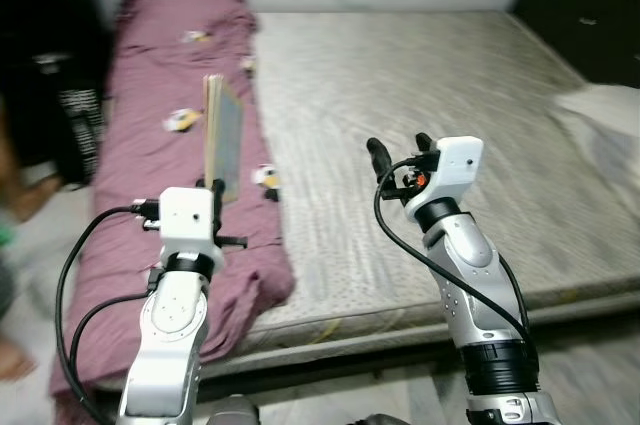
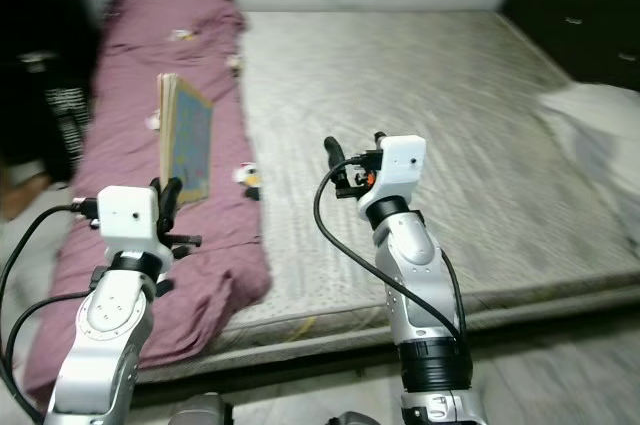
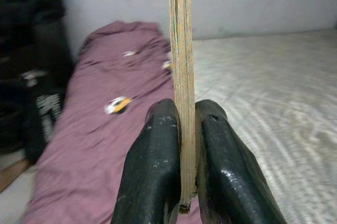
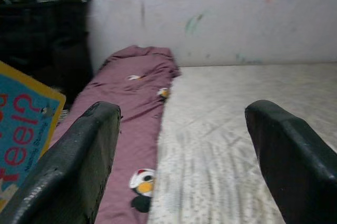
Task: Clean up the room
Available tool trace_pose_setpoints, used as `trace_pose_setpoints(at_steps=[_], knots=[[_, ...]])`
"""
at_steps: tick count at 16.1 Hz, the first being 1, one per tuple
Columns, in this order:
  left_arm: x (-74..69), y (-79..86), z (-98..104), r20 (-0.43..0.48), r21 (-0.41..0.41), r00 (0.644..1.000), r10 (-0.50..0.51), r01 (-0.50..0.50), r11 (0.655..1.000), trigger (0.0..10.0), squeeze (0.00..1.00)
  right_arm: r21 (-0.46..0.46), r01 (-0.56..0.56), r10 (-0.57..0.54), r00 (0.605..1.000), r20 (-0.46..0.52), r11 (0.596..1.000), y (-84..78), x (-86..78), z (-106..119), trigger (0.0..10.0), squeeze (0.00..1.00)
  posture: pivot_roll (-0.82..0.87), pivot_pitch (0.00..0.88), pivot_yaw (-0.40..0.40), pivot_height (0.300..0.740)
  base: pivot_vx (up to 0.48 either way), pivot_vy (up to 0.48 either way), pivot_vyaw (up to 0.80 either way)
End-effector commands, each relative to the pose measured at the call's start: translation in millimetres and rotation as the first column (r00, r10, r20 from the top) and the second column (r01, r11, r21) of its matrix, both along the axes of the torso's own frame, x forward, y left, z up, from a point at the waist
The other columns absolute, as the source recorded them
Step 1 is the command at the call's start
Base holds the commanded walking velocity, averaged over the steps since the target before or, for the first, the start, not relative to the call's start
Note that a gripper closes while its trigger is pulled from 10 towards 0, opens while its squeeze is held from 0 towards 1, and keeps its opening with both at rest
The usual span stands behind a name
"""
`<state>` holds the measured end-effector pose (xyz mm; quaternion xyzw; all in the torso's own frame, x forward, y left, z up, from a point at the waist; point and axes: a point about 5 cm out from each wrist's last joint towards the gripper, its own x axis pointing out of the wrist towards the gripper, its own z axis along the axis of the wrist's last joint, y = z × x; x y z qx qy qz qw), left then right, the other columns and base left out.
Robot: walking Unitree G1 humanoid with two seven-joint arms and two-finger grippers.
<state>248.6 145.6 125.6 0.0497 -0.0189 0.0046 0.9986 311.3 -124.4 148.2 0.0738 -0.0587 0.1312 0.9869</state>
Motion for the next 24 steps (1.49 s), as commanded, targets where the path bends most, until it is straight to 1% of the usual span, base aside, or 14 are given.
trace_pose_setpoints(at_steps=[1, 4, 6, 9, 10, 12, 15, 17, 18, 19, 20, 21, 22, 24], knots=[[-0.1, -2.2, 7.2, 0.043, 0.003, 0.999, -0.020, 0.020, 1.000, 10.0, 0.00, -0.005, 0.014, -0.014, 1.000, 0.004, 1.000, -4.6, -0.6, -0.4, 10.0, 0.00, 0.07, 0.045, -0.048, 0.740, 0.000, 0.000, 0.00], [1.4, 1.1, 6.8, 0.044, 0.003, 0.999, -0.018, 0.018, 1.000, 10.0, 0.00, -0.012, 0.030, -0.030, 1.000, -0.009, 0.999, -6.8, -0.3, -4.8, 10.0, 0.00, 0.07, 0.046, -0.047, 0.740, 0.000, -0.285, 0.00], [-3.1, 1.9, -0.8, 0.021, 0.005, 1.000, -0.019, 0.019, 1.000, 10.0, 0.00, -0.043, 0.041, -0.042, 0.999, -0.027, 0.998, -9.5, -4.2, -14.5, 10.0, 0.00, 0.07, 0.043, -0.046, 0.740, 0.000, -0.156, 0.00], [-7.2, 12.1, -11.3, -0.024, -0.021, 0.999, 0.021, -0.022, 1.000, 10.0, 0.00, -0.081, 0.048, -0.052, 0.997, -0.050, 0.996, -15.0, -10.5, -26.4, 10.0, 0.00, 0.07, 0.043, -0.045, 0.740, 0.000, -0.296, 0.00], [-7.1, 13.2, -12.0, -0.026, -0.022, 0.999, 0.024, -0.024, 0.999, 10.0, 0.00, -0.089, 0.047, -0.052, 0.997, -0.054, 0.995, -15.6, -11.1, -28.0, 10.0, 0.00, 0.07, 0.040, -0.048, 0.740, 0.000, -0.259, 0.00], [-6.4, 12.5, -12.2, -0.025, -0.022, 0.999, 0.023, -0.023, 0.999, 10.0, 0.00, -0.122, 0.049, -0.056, 0.997, -0.060, 0.991, -17.8, -11.4, -33.1, 10.0, 0.00, 0.07, 0.039, -0.050, 0.740, 0.000, -0.259, 0.00], [-6.4, 12.1, -12.5, -0.022, -0.019, 1.000, 0.022, -0.022, 1.000, 10.0, 0.00, -0.141, 0.036, -0.045, 0.997, -0.062, 0.989, -19.9, -12.1, -38.0, 10.0, 0.00, 0.07, 0.037, -0.049, 0.740, 0.000, -0.257, 0.00], [-7.7, 14.9, -14.1, -0.018, -0.010, 0.999, 0.051, -0.051, 0.999, 10.0, 0.00, -0.142, 0.029, -0.037, 0.998, -0.056, 0.989, -19.0, -12.1, -38.9, 10.0, 0.00, 0.07, 0.035, -0.048, 0.740, 0.000, 0.000, 0.65], [-8.7, 15.3, -15.3, -0.023, 0.016, 0.998, 0.055, -0.055, 0.998, 10.0, 0.00, -0.144, 0.034, -0.042, 0.998, -0.056, 0.989, -19.3, -11.4, -39.6, 10.0, 0.00, 0.08, 0.034, -0.048, 0.740, 0.000, 0.000, 0.68], [-9.4, 15.3, -16.9, -0.028, 0.019, 0.998, 0.055, -0.054, 0.998, 10.0, 0.00, -0.145, 0.037, -0.045, 0.997, -0.057, 0.989, -19.4, -10.8, -40.6, 10.0, 0.00, 0.08, 0.035, -0.047, 0.740, 0.000, 0.000, 0.66], [-9.9, 14.5, -17.2, -0.024, 0.004, 0.999, 0.037, -0.037, 0.999, 10.0, 0.00, -0.146, 0.038, -0.047, 0.997, -0.059, 0.989, -19.6, -10.5, -41.2, 10.0, 0.00, 0.08, 0.035, -0.049, 0.740, 0.000, 0.000, 0.50], [-12.0, 12.1, -18.1, -0.010, -0.013, 1.000, -0.026, 0.026, 1.000, 10.0, 0.00, -0.152, 0.043, -0.053, 0.997, -0.060, 0.987, -20.1, -9.7, -42.3, 10.0, 0.00, 0.08, 0.035, -0.051, 0.740, 0.000, 0.000, 0.00], [-14.0, 10.4, -17.6, 0.004, -0.012, 0.998, -0.056, 0.056, 0.998, 10.0, 0.00, -0.155, 0.045, -0.055, 0.997, -0.059, 0.987, -20.6, -9.0, -42.5, 10.0, 0.00, 0.08, 0.035, -0.052, 0.740, 0.000, 0.000, 0.00], [-13.8, 12.1, -17.9, -0.001, 0.006, 1.000, -0.029, 0.029, 1.000, 10.0, 0.00, -0.156, 0.050, -0.060, 0.996, -0.062, 0.986, -21.9, -8.2, -43.3, 10.0, 0.00, 0.08, 0.033, -0.053, 0.740, 0.000, 0.000, 0.00]])
